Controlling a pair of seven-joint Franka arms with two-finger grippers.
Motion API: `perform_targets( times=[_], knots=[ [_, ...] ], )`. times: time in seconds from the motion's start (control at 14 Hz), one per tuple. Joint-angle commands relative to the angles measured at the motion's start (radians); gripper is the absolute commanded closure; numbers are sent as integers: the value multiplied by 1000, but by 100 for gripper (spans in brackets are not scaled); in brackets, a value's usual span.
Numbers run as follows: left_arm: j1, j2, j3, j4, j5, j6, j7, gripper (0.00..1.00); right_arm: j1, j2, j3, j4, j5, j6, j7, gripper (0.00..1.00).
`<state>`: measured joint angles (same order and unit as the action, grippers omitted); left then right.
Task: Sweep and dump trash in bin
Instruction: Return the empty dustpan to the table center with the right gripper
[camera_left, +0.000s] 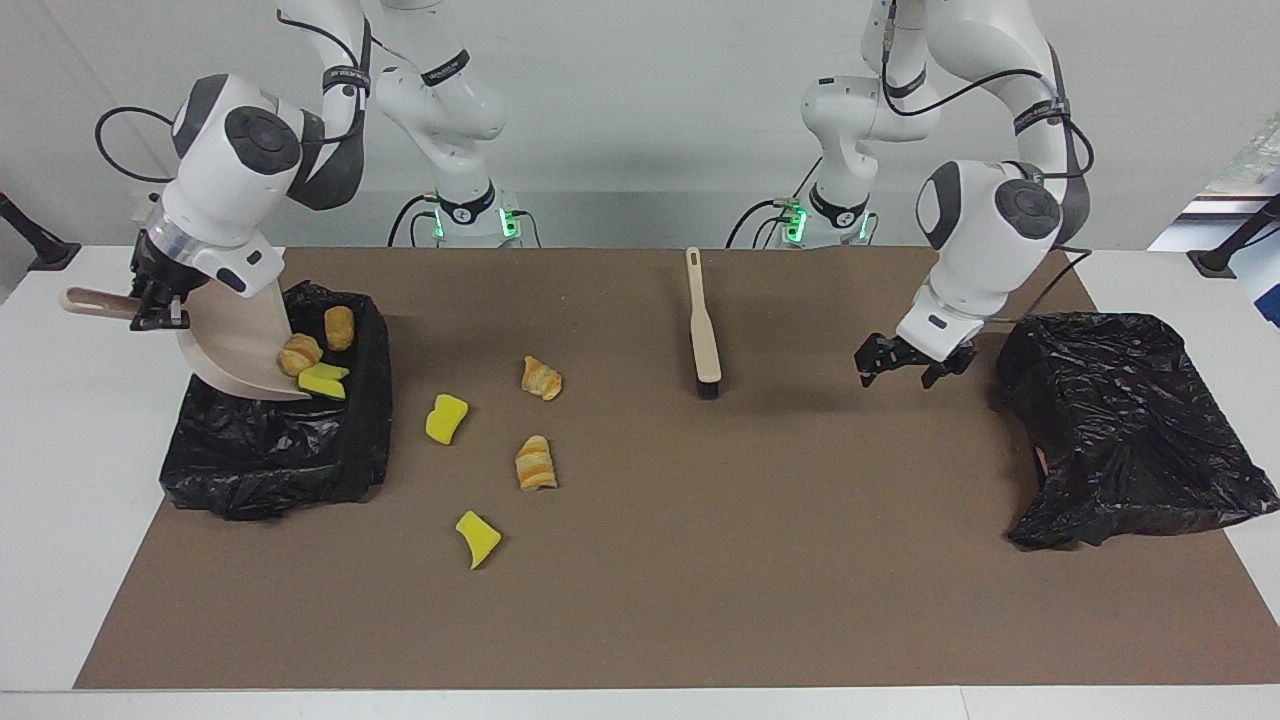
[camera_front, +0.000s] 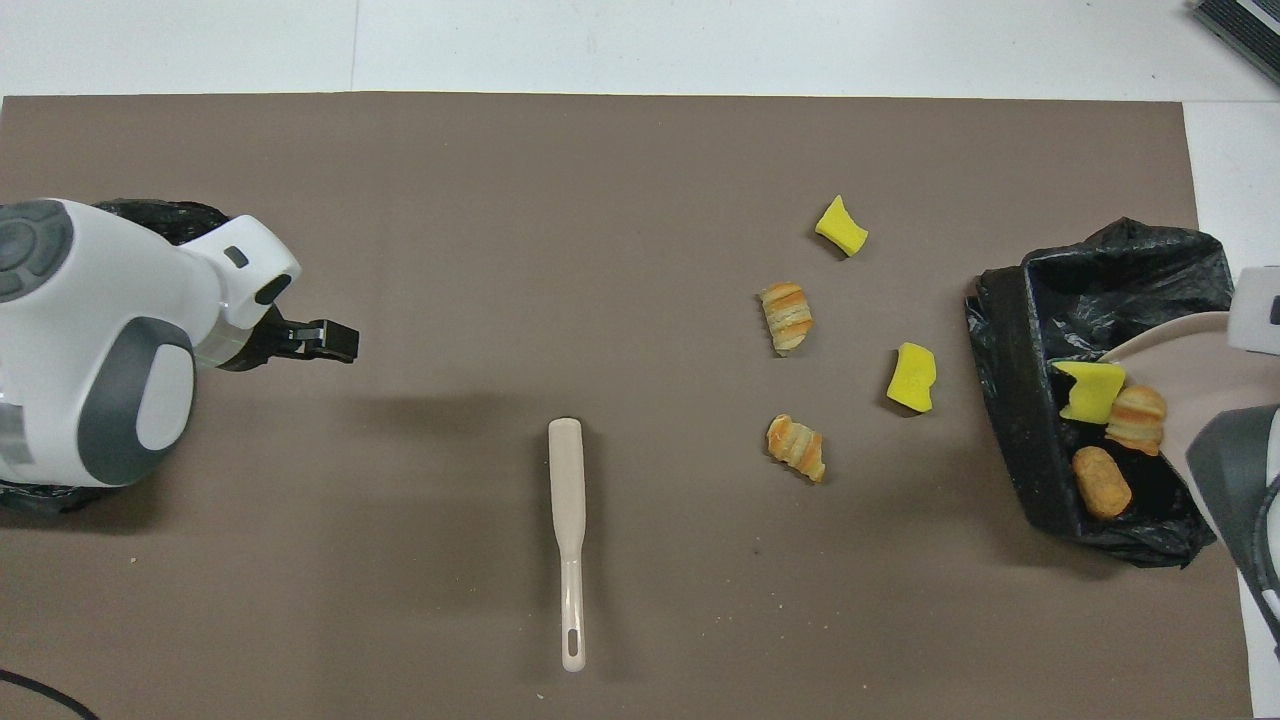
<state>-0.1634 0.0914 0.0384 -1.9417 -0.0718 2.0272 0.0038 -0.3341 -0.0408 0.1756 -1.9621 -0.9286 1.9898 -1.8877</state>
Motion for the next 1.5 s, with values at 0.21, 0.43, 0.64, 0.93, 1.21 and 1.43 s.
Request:
perform_targets(
  times=[0.21,0.43,0.64,0.93,1.21,1.43],
  knots=[
    [71,-1,-8,248,38,-281,101,0,4,-62,1,49,-35,-101,18,100],
    [73,-16,-3,326,38,-363,59,0,3,-68,2,101,-24,-114,39,100],
    [70,-61,-8,323,43,-369,47,0,-11,-61,1,128,84,-137,209,100],
    [70,-99,-9,275,66,-404,76,0,39,-51,36,149,258,-152,508,100],
    [68,-117,-9,254,66,-406,78,0,174,13,44,274,462,-290,865,100],
    [70,-125,-9,247,66,-398,76,0,274,102,44,365,577,-332,1172,100]
  ],
)
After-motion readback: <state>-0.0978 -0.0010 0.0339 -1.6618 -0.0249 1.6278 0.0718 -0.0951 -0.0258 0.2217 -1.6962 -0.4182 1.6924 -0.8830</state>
